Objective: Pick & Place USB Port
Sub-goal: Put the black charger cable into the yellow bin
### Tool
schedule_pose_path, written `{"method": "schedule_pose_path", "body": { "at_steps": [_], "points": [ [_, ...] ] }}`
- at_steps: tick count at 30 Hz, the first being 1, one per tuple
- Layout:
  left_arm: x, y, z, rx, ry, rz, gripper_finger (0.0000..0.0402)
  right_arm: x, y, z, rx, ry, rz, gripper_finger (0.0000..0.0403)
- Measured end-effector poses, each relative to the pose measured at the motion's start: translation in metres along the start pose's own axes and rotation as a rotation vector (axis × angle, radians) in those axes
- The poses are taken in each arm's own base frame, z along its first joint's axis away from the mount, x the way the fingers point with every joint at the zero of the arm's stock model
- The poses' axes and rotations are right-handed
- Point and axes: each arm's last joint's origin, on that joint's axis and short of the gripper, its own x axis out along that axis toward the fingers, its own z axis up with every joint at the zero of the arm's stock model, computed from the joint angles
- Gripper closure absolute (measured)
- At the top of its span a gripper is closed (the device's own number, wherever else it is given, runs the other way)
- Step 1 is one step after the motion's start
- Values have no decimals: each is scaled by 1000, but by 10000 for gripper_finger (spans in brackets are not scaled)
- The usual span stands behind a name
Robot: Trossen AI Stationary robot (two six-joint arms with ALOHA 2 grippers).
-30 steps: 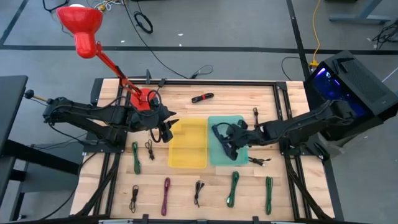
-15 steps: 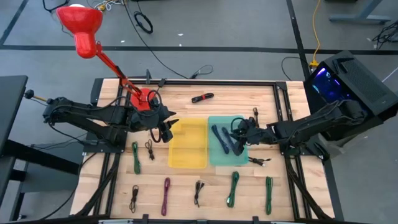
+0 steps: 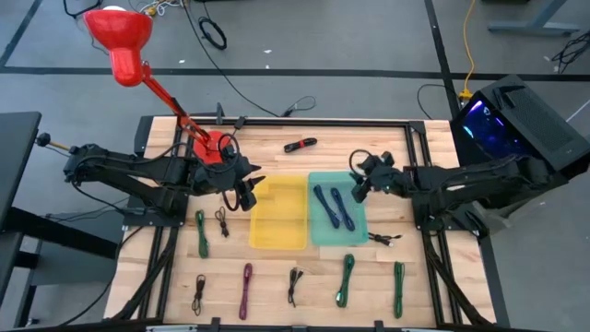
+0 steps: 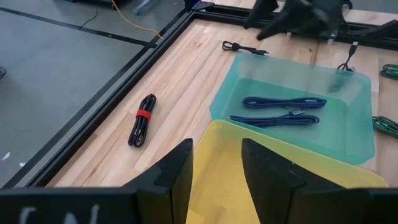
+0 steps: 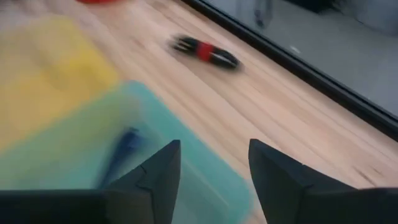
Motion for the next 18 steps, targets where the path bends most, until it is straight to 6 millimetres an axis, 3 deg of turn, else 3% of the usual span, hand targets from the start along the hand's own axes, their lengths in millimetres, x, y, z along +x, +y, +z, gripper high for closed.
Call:
{"method": "schedule_pose_path", "body": {
  "at_steps": [10, 18],
  "points": [
    [0, 0, 0, 0, 0, 0, 259, 4, -36, -13, 82, 213, -161, 216],
    [0, 0, 0, 1, 0, -1, 259, 11, -50, -53, 139, 370, -262, 216]
  ]
}}
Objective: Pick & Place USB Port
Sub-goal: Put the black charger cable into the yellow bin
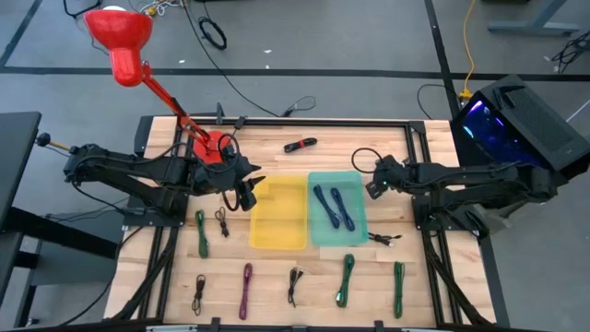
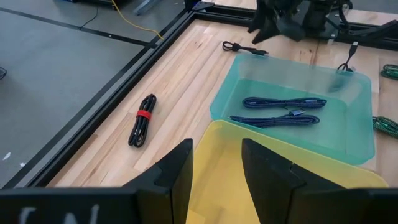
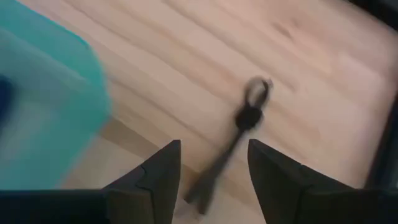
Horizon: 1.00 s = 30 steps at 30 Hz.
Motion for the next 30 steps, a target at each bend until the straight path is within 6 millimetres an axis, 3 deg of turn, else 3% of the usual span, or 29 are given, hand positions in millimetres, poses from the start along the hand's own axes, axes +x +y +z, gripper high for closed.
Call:
{"method": "schedule_pose_path", "body": {
  "at_steps": [11, 17, 30],
  "points": [
    [0, 0, 0, 0, 0, 0, 259, 20, -11, -21, 82, 51, -45, 216],
    [0, 0, 0, 0, -1, 2, 259, 25, -7, -18, 114, -23, 30, 216],
    [0, 0, 0, 1, -1, 4, 259, 29, -7, -18, 135, -7, 7, 216]
  ]
}}
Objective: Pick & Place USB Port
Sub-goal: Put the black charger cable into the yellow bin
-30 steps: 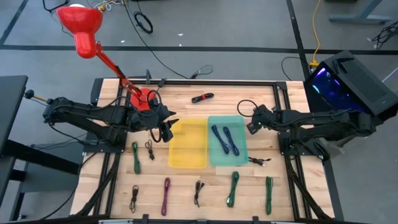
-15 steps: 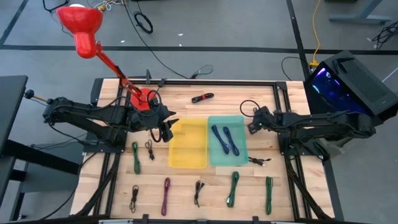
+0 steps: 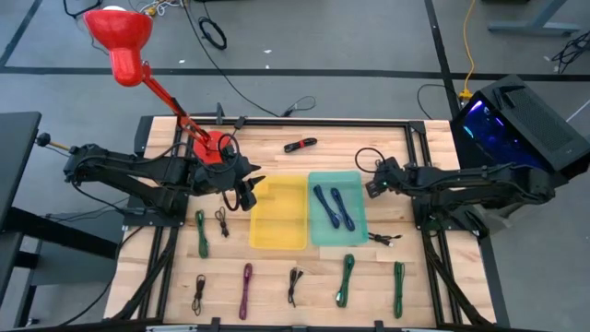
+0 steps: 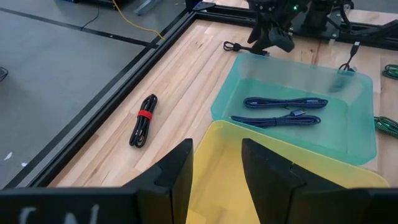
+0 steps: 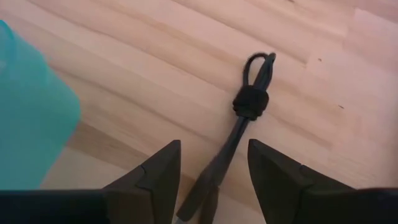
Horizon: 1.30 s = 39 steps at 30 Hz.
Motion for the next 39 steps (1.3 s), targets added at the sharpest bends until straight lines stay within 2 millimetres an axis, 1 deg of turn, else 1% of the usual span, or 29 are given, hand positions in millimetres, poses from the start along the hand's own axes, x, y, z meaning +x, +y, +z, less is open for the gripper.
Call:
{"method": "schedule_pose_path", "body": {
  "at_steps": [6, 9, 11, 13, 17, 18, 25, 26, 28, 30, 33, 35, 36, 39],
  "points": [
    [0, 0, 0, 0, 0, 0, 259, 7, 3, -2, -17, 26, -24, 216],
    [0, 0, 0, 0, 0, 0, 259, 11, 4, -3, -22, 34, -30, 225],
    [0, 0, 0, 0, 0, 0, 259, 13, 5, -4, -30, 48, -36, 244],
    [0, 0, 0, 0, 0, 0, 259, 16, 6, -5, -36, 67, -38, 274],
    [0, 0, 0, 0, 0, 0, 259, 20, 9, -6, -52, 88, -39, 368],
    [0, 0, 0, 0, 0, 0, 259, 20, 9, -6, -67, 88, -39, 381],
    [0, 0, 0, 0, 0, 0, 259, 16, 4, -1, -111, 73, -51, 384],
    [0, 0, 0, -1, 0, 0, 259, 14, 4, 2, -121, 69, -50, 384],
    [0, 0, 0, -1, 0, -1, 259, 6, 8, 17, -122, 17, -28, 384],
    [0, 0, 0, -3, -2, -1, 259, -4, 9, 30, -141, -4, -44, 384],
    [0, 0, 1, -15, -10, -3, 259, -24, 12, 54, -155, -61, -36, 384],
    [0, -1, 2, -33, -23, -7, 259, -39, 18, 71, -147, -127, 42, 384],
    [0, -1, 4, -42, -32, -10, 259, -45, 22, 76, -162, -147, 92, 384],
    [1, -3, 8, -63, -66, -31, 259, -70, 37, 96, -197, -274, 314, 384]
  ]
}}
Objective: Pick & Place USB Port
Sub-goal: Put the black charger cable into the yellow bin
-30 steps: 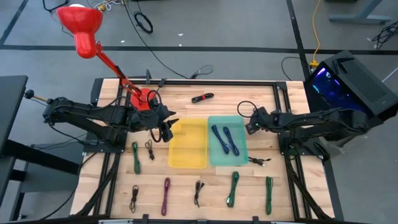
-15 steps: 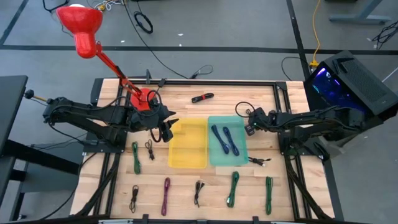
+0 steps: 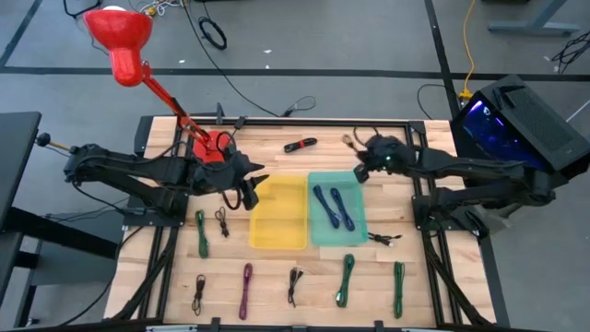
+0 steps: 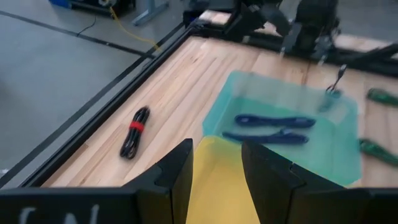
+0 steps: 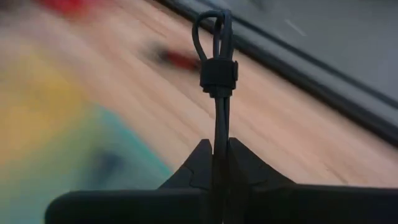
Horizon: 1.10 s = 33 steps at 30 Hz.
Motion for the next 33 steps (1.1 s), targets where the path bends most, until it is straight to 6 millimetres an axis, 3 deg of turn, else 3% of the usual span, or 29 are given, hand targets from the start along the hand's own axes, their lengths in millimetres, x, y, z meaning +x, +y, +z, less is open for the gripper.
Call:
{"method": "schedule_pose_path", "body": {
  "at_steps": [6, 11, 22, 33],
  "points": [
    [11, -10, 11, 8, -109, -59, 259, -26, 36, 31, -79, -297, 409, 384],
    [28, -22, 20, 25, -217, -173, 259, -41, 62, 36, -140, -445, 587, 385],
    [58, -43, 33, 4, -457, -345, 259, -63, 99, 31, -177, -608, 702, 386],
    [71, -54, 35, -21, -577, -452, 259, -53, 118, 25, -183, -641, 695, 386]
  ]
}}
